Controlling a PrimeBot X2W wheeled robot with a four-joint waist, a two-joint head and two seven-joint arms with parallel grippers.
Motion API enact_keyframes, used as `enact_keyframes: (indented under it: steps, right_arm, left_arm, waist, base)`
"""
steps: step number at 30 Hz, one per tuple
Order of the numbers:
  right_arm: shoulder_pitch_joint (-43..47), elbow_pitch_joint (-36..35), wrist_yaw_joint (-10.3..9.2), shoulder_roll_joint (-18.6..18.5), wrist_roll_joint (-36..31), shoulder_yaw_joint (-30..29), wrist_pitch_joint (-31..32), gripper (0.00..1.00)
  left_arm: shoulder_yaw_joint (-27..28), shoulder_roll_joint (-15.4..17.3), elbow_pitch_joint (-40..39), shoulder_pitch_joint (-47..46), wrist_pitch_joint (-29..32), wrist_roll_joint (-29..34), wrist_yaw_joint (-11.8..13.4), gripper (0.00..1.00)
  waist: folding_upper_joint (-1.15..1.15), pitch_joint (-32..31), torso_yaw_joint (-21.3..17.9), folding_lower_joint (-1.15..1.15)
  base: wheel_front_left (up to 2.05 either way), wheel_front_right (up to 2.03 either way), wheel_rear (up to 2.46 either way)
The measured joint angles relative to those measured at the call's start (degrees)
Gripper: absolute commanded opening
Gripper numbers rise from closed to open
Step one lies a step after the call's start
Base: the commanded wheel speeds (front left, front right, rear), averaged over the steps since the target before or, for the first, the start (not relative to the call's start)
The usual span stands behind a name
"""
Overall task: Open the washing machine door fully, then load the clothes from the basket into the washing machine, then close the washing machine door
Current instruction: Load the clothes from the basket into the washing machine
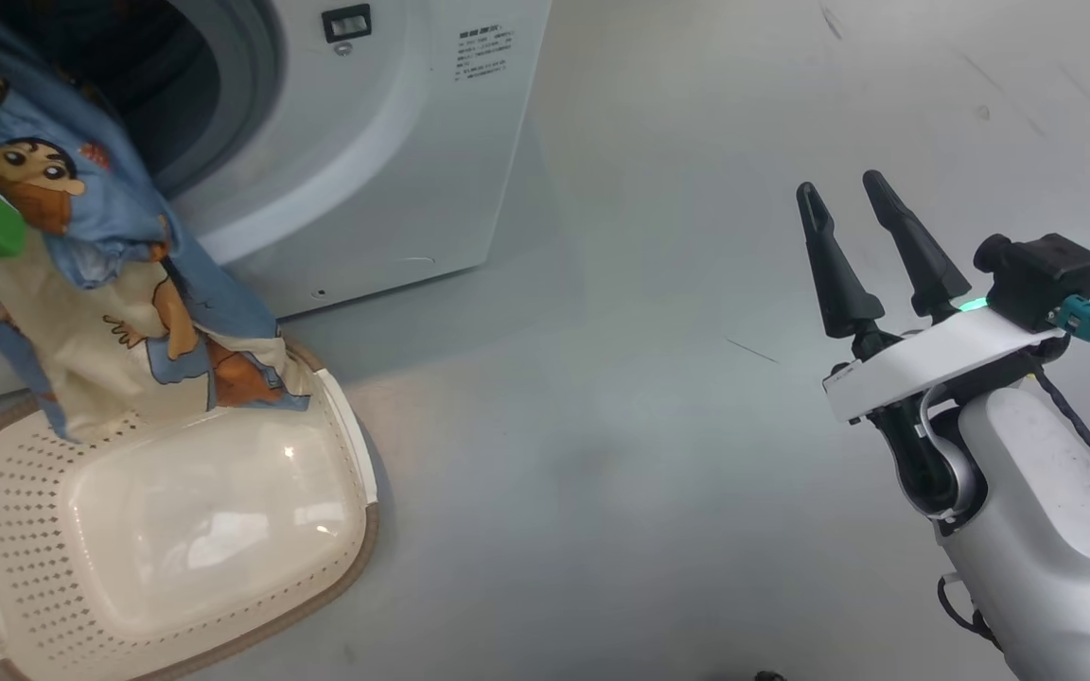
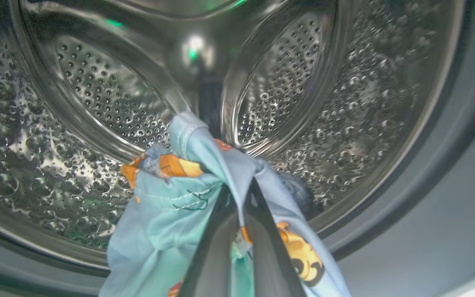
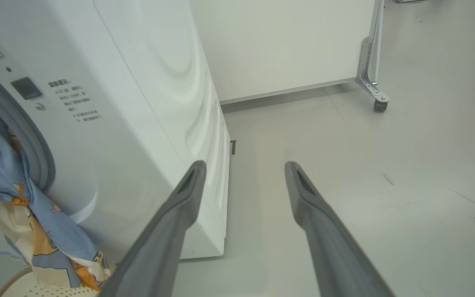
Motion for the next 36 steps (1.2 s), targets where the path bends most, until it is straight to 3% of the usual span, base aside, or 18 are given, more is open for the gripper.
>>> enact_keyframes:
  steps: [17,27,30,32,33,36]
  right_arm:
    - [-2.21,-0.65,0.00,2.50,-0.01,-0.42,0.00,1.00]
    - [-3.33,-0.53,0.00,3.12,-0.18,-1.33,0.00,1.00]
    - [-3.35,-0.47,0.00,3.18,-0.30,-1.44,0.00,1.00]
    - [-3.37,-0.36,0.00,3.27,-0.30,-1.74,0.00,1.00]
    - [-3.47,-0.33,0.00,3.27,-0.31,-1.93,0.00,1.00]
    - [-4.20,-0.23,0.00,3.25,-0.66,-2.83,0.00,1.00]
  left_arm:
    - [2.42,4.16,9.05,-12.33,1.18,0.94,1.04,0.00]
    - [5.73,5.30,7.76,-20.26,-11.33,2.35,4.67,0.00]
    - [5.69,5.11,9.44,-20.83,-12.15,2.35,4.85,0.00]
    - [5.32,4.32,12.36,-20.41,-11.04,2.34,4.86,0.57]
    - [5.22,3.86,13.71,-20.03,-10.80,2.34,4.93,1.00]
    - [4.79,2.94,16.02,-19.09,-10.69,2.34,5.09,1.00]
  waist:
    - [0.00,10.15,-6.70,0.00]
    - [0.00,12.58,-7.94,0.00]
    - [0.00,12.56,-7.76,0.00]
    - [0.00,12.49,-7.59,0.00]
    - [0.00,12.44,-7.50,0.00]
    - [0.00,12.23,-7.24,-0.01]
  base:
    - [0.00,0.00,0.00]
    - [0.00,0.00,0.00]
    - [0.00,0.00,0.00]
    - [0.00,0.00,0.00]
    - [0.00,0.00,0.00]
    - [0.00,0.00,0.00]
